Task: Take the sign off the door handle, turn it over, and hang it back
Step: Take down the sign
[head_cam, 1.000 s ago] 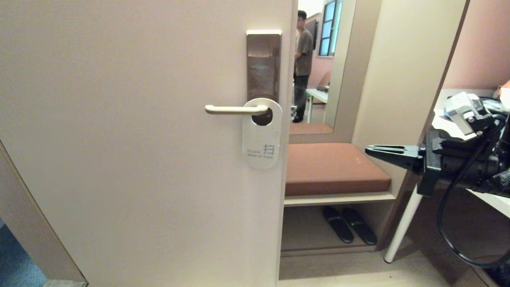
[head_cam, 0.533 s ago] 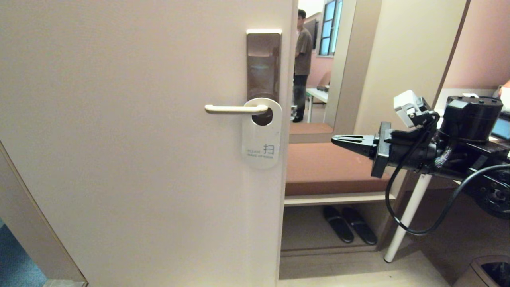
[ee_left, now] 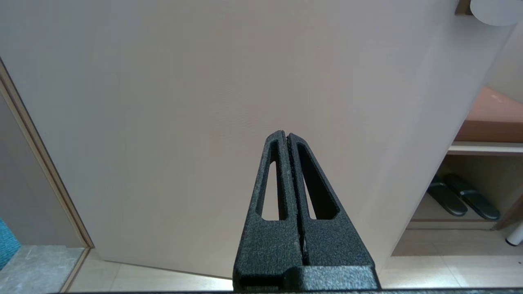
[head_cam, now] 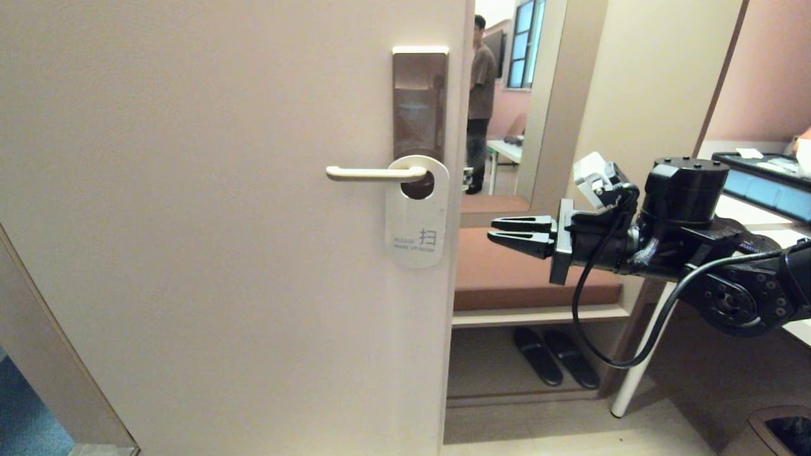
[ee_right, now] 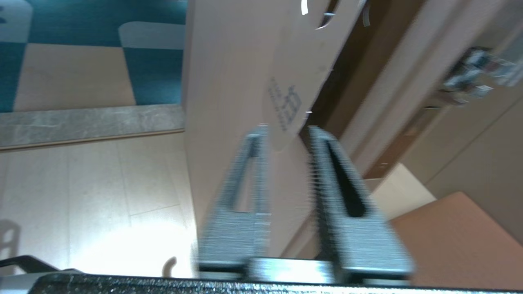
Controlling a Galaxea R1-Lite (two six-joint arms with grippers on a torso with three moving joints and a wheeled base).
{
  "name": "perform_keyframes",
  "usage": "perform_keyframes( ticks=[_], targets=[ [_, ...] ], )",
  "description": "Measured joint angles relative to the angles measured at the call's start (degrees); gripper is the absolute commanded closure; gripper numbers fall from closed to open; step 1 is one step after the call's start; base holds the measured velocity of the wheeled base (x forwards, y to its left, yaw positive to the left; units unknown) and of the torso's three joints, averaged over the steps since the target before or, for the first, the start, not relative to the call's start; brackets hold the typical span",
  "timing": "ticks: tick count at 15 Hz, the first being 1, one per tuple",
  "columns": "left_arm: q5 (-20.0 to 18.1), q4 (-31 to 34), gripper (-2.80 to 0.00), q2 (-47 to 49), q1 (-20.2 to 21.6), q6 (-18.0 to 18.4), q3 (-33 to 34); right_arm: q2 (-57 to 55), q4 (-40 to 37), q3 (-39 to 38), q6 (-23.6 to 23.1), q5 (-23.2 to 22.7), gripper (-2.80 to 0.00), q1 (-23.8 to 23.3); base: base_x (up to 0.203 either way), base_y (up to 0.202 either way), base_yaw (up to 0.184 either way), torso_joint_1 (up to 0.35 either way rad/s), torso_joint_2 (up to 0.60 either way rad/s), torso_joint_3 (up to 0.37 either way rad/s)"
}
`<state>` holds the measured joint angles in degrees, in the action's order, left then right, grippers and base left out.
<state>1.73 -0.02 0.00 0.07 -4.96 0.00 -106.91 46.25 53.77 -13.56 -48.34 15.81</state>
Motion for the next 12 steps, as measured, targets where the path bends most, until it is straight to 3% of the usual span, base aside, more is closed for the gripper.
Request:
perform_keyframes(
  ticks=[12],
  targets=[
    [-0.02, 0.0, 0.0, 0.0, 0.0, 0.0, 0.0, -5.09, 3.78, 1.3, 0.28, -0.34, -2.8, 2.27, 0.0, 0.0, 0.0, 0.0, 0.0, 0.0]
  ],
)
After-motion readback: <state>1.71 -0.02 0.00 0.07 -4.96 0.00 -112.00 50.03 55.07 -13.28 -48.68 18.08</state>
